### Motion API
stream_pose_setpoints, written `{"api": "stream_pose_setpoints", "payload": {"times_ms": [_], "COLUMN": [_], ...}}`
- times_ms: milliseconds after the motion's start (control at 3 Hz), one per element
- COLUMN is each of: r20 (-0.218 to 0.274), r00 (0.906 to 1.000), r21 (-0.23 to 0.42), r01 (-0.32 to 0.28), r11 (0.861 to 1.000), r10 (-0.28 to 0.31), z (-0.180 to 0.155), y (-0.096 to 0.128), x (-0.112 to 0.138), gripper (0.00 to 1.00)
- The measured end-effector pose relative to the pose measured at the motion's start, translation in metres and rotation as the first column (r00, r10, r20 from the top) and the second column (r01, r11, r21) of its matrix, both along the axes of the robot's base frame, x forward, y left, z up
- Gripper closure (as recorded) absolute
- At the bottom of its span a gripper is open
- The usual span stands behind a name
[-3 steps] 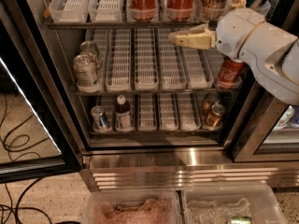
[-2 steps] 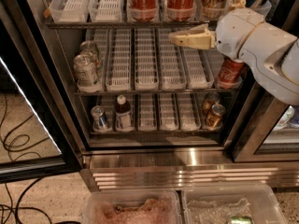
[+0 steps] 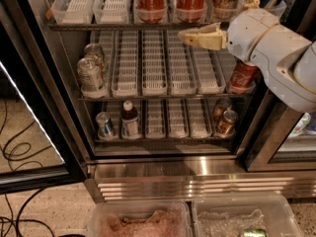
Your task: Pick orange can from top shelf of fridge
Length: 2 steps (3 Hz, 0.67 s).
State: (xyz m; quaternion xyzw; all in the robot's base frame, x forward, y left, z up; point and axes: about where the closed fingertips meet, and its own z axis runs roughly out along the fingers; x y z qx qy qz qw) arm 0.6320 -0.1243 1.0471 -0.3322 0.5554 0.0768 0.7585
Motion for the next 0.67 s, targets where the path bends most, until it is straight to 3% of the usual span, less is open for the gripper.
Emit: {"api": "stream_pose_setpoints", "payload": {"times_ms": [667], "r20": [0.035], "r00": [0.9926], "r21": [0.040], "r01": [0.115], "r11": [0.993], "r10": [-0.116], "z": [0.005], "y": [-0.023], "x": [0.010], "gripper": [0.00]}}
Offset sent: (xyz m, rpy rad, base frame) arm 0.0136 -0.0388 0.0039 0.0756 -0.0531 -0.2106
